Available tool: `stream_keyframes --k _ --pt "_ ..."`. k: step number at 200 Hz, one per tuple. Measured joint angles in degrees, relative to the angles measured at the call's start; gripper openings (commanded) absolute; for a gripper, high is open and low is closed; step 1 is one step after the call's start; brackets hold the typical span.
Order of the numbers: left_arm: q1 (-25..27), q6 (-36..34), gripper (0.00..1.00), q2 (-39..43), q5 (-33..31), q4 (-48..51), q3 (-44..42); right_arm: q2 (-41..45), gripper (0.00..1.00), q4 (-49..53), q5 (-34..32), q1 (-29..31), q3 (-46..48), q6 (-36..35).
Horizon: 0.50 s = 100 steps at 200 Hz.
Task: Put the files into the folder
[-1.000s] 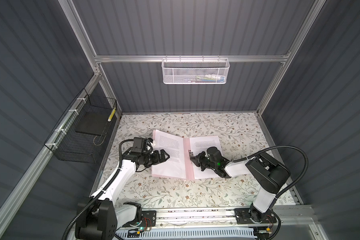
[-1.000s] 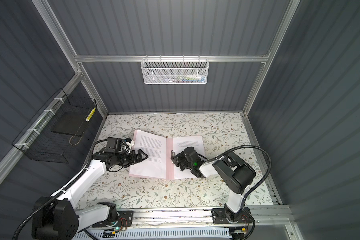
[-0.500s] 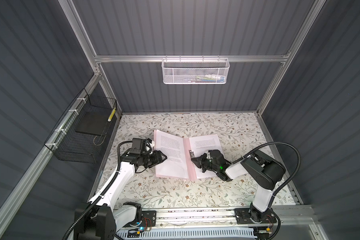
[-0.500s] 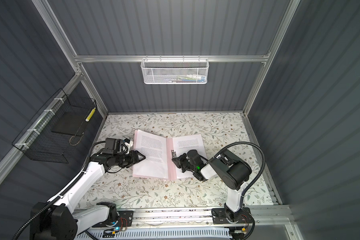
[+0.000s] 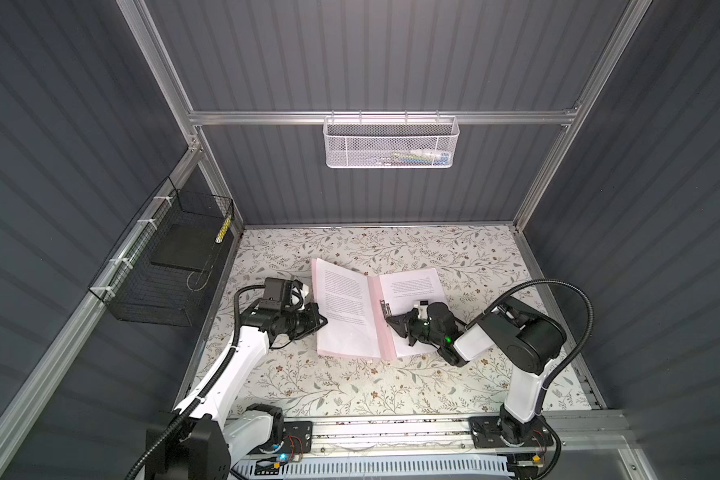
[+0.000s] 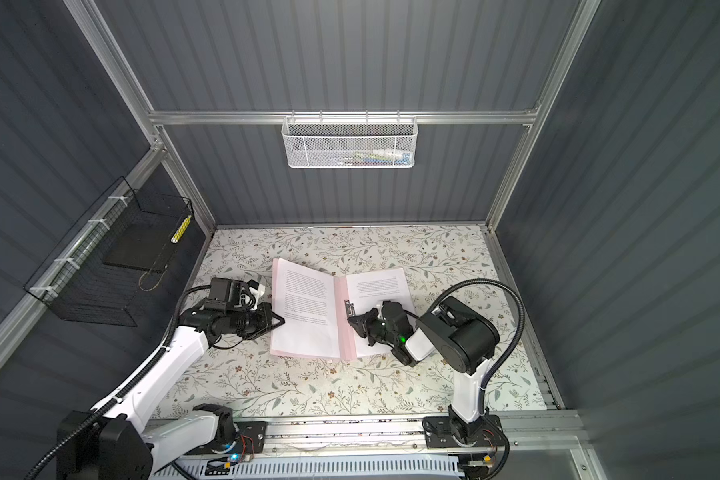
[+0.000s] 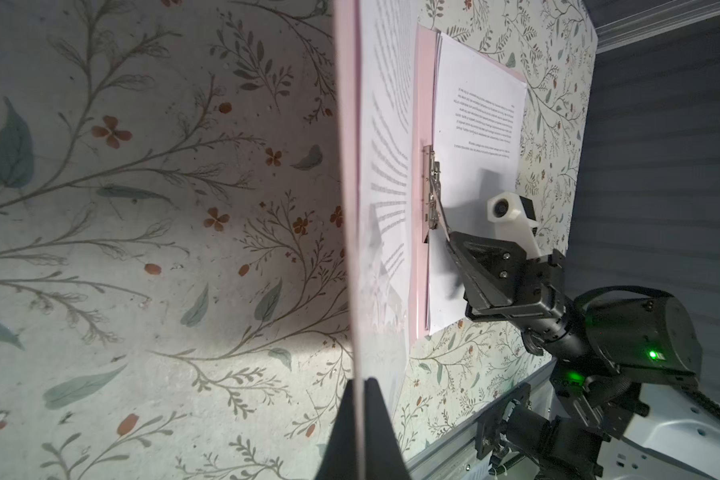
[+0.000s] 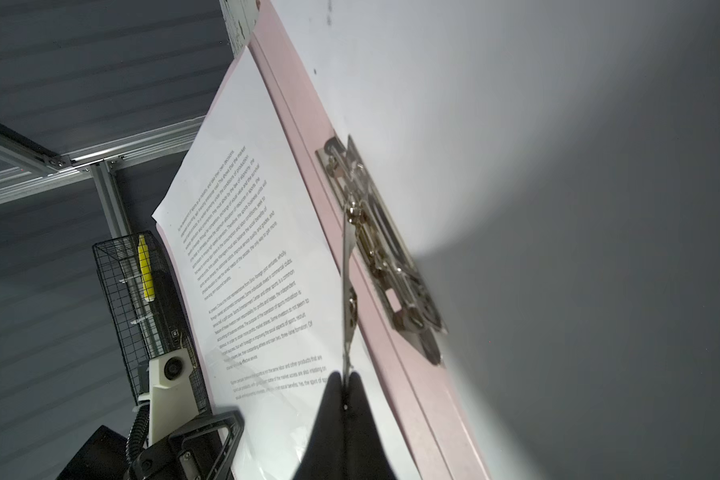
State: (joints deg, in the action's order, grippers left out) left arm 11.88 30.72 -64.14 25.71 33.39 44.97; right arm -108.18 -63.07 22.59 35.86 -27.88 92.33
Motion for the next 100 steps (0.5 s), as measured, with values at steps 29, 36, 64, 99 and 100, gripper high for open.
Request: stream_keyframes --k 29,36,64,99,100 --pt "0.0 0.6 0.00 0.0 -1.7 0.0 -1.4 1.0 0.00 1.8 0.3 -0.2 0.3 -2.4" --pt "0.1 0.7 0.00 0.0 -2.2 0.0 -1.7 1.8 0.00 2.6 0.3 -0.3 0.6 -3.1" --pt "0.2 0.9 0.00 0.0 -4.4 0.7 -2.0 5.9 0.00 9.2 -0.1 -0.5 0.8 -7.7" --pt "0.5 0.9 0.00 0.0 -5.4 1.3 -2.0 10.6 0.00 19.0 -2.4 -0.5 -0.3 -14.1" --pt "0.5 0.9 0.00 0.0 -5.4 1.3 -2.0 10.6 0.00 19.1 -2.4 -0.5 -0.3 -14.1"
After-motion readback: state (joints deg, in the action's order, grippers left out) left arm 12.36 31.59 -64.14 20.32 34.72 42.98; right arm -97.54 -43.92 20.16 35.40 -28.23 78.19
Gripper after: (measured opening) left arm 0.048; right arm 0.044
